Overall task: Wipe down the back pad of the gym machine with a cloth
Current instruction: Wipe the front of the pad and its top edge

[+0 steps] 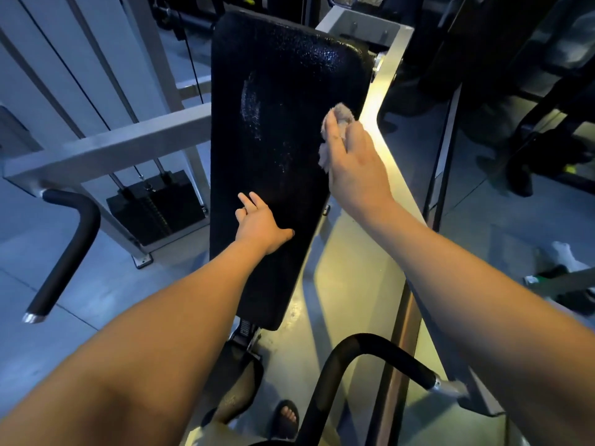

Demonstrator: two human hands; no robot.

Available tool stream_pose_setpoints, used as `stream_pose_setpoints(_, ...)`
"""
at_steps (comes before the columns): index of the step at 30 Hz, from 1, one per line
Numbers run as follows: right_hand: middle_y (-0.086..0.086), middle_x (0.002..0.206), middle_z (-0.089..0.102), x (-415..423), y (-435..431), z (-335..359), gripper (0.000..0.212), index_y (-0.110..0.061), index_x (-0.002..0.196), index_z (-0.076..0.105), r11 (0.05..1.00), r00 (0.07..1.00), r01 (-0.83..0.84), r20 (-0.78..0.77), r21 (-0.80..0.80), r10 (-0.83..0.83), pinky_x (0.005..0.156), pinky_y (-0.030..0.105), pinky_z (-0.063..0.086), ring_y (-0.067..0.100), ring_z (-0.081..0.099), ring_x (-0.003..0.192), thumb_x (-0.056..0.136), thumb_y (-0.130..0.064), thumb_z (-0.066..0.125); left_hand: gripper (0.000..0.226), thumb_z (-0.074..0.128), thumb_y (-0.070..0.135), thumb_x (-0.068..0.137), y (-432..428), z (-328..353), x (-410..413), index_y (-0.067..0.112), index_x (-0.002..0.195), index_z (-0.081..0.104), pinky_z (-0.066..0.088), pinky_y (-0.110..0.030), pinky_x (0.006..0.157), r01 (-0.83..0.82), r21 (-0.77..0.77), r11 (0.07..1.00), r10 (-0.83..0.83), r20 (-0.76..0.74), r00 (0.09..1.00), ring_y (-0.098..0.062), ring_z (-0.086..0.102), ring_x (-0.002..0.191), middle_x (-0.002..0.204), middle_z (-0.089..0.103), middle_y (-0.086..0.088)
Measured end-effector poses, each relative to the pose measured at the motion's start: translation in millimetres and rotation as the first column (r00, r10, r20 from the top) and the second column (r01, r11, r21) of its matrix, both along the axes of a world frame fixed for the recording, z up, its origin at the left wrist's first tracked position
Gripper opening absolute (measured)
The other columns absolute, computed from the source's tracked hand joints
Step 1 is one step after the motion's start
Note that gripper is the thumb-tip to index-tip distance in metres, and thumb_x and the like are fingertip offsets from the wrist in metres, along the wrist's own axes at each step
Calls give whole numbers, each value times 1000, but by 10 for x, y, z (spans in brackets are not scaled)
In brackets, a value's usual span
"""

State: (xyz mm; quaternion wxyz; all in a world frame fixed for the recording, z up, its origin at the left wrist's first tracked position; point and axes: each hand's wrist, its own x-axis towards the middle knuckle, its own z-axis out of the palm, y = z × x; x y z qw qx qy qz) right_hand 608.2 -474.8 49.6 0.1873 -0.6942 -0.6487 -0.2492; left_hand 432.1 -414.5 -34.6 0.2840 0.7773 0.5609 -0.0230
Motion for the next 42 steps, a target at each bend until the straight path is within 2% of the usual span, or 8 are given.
stream_pose_setpoints(5,20,145,49,-293,-336,-511,55,-2,157,34,959,994,-107,-53,-263,96,87,49,56,38,57,117,106,-10,50,116,72,36,90,22,-96,-188,13,158,-19,40,-35,108,53,-9,999,-52,81,995,-37,9,150,165,-27,-11)
stream_pose_setpoints(9,21,117,56,-210,-251,-345,63,4,152,40,985,994,-79,66,-156,90,61,41,47,35,58,92,92,1,62,105,67,31,94,67,-100,-346,20,161,-13,41,-34,105,79,-16,997,-76,169,983,-33,14,150,167,-20,-6)
stream_pose_setpoints(14,26,117,58,-226,-98,-319,56,9,152,37,1000,999,28,38,8,-29,70,44,51,37,57,95,99,1,53,68,55,19,98,109,-173,-660,14,159,26,49,-32,97,-99,128,987,42,391,919,-20,58,118,168,17,-4)
stream_pose_setpoints(19,24,129,61,-575,-83,-1010,55,9,147,46,1000,999,21,42,-9,-21,77,39,55,34,62,97,95,5,61,91,61,20,94,211,-402,-866,19,163,0,43,-31,102,-3,39,999,-8,276,961,-29,25,151,169,-14,6)
stream_pose_setpoints(23,21,134,59,-796,-262,-1587,52,4,150,45,969,994,-87,51,-232,101,81,42,54,33,61,101,109,-10,17,104,67,20,91,260,-556,-867,22,161,-10,39,-33,111,109,-44,993,-97,215,972,-24,14,155,165,-27,9)
stream_pose_setpoints(33,14,112,65,-551,344,-984,32,-1,132,63,974,915,-229,341,-2,216,64,38,43,29,60,80,102,-2,52,109,67,16,92,263,-683,-749,21,159,-18,33,-34,118,101,-108,989,-74,232,970,-20,-5,156,159,-39,11)
stream_pose_setpoints(39,12,119,68,-724,65,-1413,30,-2,130,66,938,826,-242,455,-248,333,71,37,44,27,64,90,103,-11,56,108,66,14,92,308,-625,-760,23,159,-19,39,-39,116,100,-137,985,-71,202,977,-22,-1,156,158,-41,13)
stream_pose_setpoints(42,3,100,64,-696,343,-976,25,-11,123,69,972,848,-201,475,-123,236,69,36,38,24,60,84,102,-14,55,105,63,10,93,293,-641,-743,23,159,-18,42,-30,107,80,-139,987,-44,250,967,-21,-7,156,157,-41,13)
